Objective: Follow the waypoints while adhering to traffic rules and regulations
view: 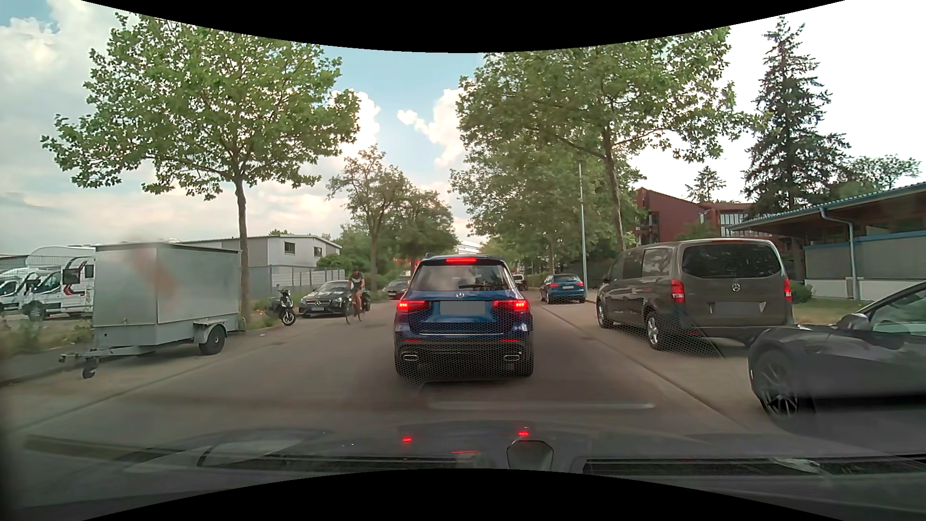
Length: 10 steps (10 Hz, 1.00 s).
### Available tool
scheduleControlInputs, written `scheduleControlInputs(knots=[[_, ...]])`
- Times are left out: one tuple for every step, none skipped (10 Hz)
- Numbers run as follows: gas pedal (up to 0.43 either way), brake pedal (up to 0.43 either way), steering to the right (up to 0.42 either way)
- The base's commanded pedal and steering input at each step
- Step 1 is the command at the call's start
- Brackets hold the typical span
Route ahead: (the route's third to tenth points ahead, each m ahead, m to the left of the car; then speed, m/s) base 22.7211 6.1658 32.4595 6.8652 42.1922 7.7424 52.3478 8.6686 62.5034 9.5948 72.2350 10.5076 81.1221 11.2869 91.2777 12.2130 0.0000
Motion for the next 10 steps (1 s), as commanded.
scheduleControlInputs(knots=[[0.000,0.189,0.009],[0.000,0.189,0.009],[0.000,0.189,0.009],[0.000,0.189,0.009],[0.000,0.189,0.009],[0.000,0.189,0.009],[0.000,0.189,0.009],[0.000,0.189,0.009],[0.000,0.189,0.009],[0.000,0.189,0.009]])
